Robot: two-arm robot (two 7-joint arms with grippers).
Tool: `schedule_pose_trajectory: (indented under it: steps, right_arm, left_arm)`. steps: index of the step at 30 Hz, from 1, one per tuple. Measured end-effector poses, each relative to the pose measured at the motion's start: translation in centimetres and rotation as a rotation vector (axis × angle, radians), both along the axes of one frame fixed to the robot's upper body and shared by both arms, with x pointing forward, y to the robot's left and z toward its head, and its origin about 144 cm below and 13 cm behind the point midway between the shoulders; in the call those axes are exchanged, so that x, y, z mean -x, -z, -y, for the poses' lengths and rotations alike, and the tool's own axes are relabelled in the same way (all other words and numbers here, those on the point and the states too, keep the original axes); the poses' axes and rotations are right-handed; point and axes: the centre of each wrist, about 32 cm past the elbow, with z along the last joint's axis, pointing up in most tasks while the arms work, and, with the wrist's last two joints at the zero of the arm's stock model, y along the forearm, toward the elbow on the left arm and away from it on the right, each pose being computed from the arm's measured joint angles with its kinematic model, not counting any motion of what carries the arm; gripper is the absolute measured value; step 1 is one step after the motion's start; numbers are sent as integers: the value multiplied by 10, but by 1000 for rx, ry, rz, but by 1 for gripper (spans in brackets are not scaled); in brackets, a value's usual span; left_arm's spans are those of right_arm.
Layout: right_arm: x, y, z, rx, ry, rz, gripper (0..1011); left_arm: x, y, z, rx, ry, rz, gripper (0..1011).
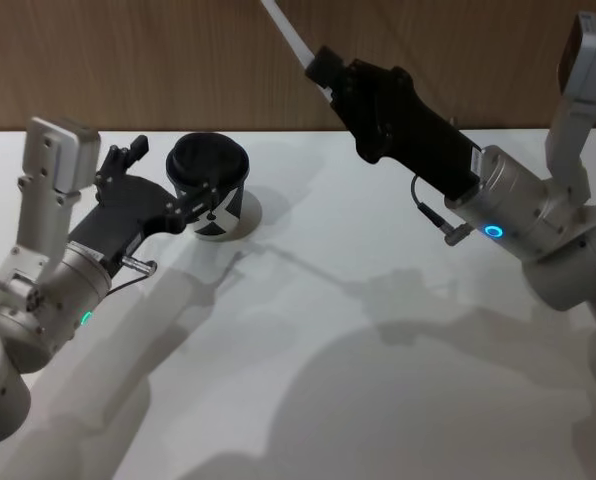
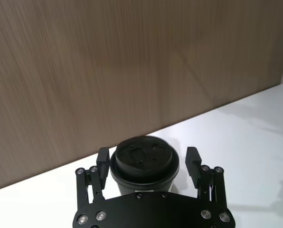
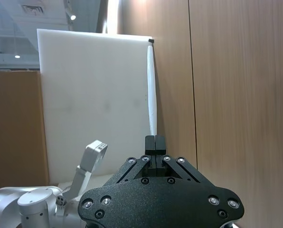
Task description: Pick up the straw with one hand, pass it to the other hand, and insert it into the cup.
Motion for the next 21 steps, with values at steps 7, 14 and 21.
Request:
schedule_pose_trajectory:
  steps: [7,14,21]
  right_arm:
    - [-1,-1,-2,-7,-15,5,0]
    - [-2,-1,-2,-11,-22,7,0]
    - [-2,-2,-3,-13,-26,8,0]
  left_arm:
    - [0,-11,-8,106,59,-6,1001]
    - [0,-21,-15,196,119,-11,1002]
    - [-1,-32,-23,315,214,-24,1002]
